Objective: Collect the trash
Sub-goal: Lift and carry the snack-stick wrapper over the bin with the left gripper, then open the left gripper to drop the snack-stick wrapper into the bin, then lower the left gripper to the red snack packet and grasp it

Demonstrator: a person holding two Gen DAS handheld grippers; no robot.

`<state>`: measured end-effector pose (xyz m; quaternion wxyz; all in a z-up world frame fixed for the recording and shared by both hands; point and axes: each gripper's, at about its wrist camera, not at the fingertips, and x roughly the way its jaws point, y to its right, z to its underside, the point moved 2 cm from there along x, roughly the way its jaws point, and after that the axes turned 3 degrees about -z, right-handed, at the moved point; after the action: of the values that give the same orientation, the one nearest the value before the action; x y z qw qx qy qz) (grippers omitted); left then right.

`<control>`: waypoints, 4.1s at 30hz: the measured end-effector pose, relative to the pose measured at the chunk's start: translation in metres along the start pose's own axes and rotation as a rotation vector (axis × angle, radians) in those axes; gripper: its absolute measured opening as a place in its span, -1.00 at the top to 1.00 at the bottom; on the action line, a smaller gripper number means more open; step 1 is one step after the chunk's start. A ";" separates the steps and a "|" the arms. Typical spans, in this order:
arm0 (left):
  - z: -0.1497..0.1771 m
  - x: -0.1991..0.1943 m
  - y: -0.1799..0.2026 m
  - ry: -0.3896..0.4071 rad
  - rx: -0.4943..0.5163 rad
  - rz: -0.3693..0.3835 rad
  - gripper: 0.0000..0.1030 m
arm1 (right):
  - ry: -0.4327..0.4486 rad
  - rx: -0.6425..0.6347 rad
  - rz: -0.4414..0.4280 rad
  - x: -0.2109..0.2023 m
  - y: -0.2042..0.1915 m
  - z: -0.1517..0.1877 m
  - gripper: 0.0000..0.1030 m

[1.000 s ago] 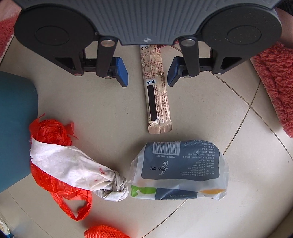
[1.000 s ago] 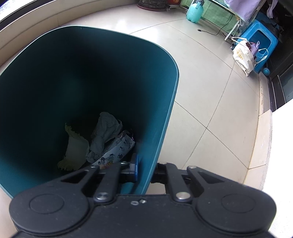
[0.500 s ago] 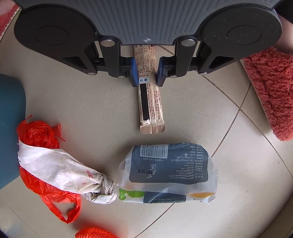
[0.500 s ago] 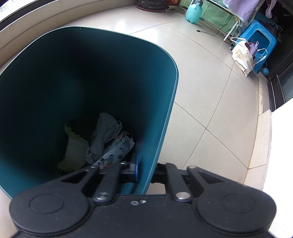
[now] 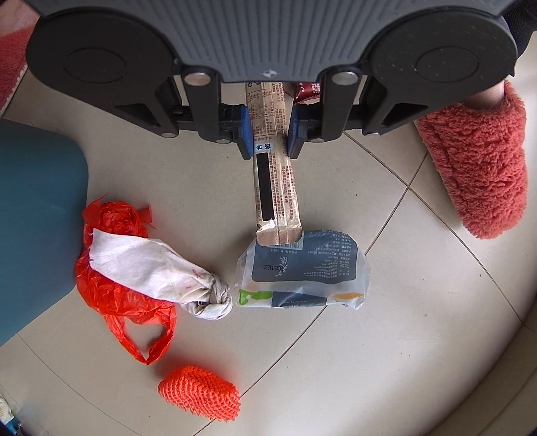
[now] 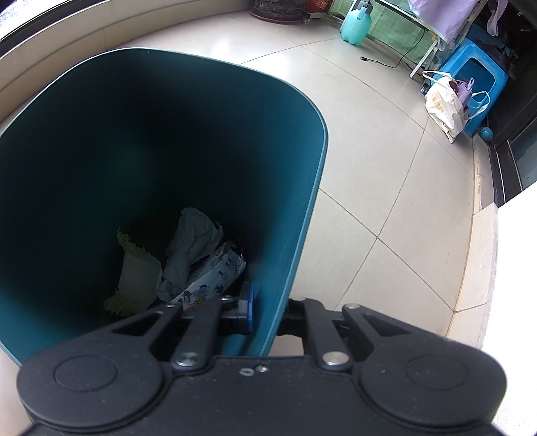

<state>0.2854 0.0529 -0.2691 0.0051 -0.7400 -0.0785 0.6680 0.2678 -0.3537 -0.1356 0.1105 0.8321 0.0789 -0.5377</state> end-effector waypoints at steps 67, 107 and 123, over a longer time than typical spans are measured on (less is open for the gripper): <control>-0.053 -0.167 0.246 0.185 0.414 0.162 0.58 | 0.037 -0.034 -0.021 -0.002 -0.002 0.005 0.82; -0.031 -0.255 0.087 0.354 0.231 0.196 -0.36 | -0.010 -0.019 -0.002 0.009 -0.002 -0.001 0.81; -0.013 -0.113 -0.017 0.149 -0.064 0.128 -0.36 | -0.027 0.010 0.023 0.016 -0.003 -0.007 0.79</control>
<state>0.2860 0.0570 -0.1539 -0.0555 -0.7909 -0.0516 0.6073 0.2801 -0.3490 -0.1480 0.1133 0.8263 0.0652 -0.5479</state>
